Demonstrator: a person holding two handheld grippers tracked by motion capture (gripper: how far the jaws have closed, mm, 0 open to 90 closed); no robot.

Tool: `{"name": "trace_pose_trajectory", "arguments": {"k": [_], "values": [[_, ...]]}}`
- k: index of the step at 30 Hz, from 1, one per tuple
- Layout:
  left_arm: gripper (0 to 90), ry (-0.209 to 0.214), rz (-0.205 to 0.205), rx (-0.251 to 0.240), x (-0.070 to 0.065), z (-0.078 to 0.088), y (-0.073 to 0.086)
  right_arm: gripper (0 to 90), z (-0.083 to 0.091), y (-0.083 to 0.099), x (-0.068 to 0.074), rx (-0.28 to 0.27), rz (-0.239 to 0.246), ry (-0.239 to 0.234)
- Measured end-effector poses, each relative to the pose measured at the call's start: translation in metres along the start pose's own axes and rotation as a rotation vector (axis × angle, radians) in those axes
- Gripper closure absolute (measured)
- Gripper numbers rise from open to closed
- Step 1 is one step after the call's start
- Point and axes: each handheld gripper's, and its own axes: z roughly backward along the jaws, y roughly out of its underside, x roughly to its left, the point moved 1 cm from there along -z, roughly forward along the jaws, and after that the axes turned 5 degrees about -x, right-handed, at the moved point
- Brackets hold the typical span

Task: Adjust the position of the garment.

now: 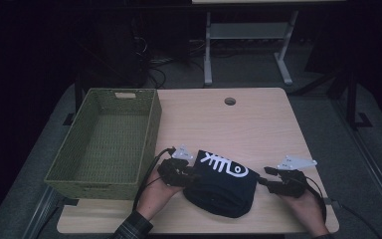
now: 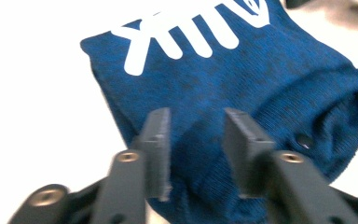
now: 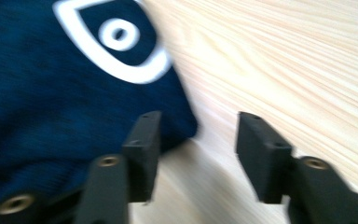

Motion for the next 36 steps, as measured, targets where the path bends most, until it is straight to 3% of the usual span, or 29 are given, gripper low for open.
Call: {"name": "trace_pose_trajectory", "arguments": {"k": [4,8,11,14,23,27,36], "values": [[44.7,-0.014,0.042,0.015,0.009,-0.007,0.0,24.2,0.0,0.009,-0.011,0.02,-0.004,0.076],[36.0,-0.013,0.072,0.014,0.015,-0.014,0.0,15.0,-0.001,0.015,-0.021,0.035,-0.031,0.134],[29.4,0.001,0.087,0.022,0.018,-0.018,0.001,13.9,-0.002,0.017,-0.026,0.032,-0.06,0.135],[25.3,0.004,0.081,0.046,0.021,-0.021,0.004,13.7,-0.004,0.019,-0.026,0.046,-0.059,0.143],[23.1,0.011,0.076,0.101,0.021,-0.032,0.01,13.2,-0.006,0.019,-0.028,0.053,-0.071,0.141],[23.6,0.015,0.071,0.129,0.021,-0.037,0.012,13.2,-0.006,0.019,-0.028,0.053,-0.071,0.141],[32.0,0.03,0.075,0.125,0.017,-0.039,0.012,13.3,-0.006,0.019,-0.029,0.053,-0.07,0.141]]}}
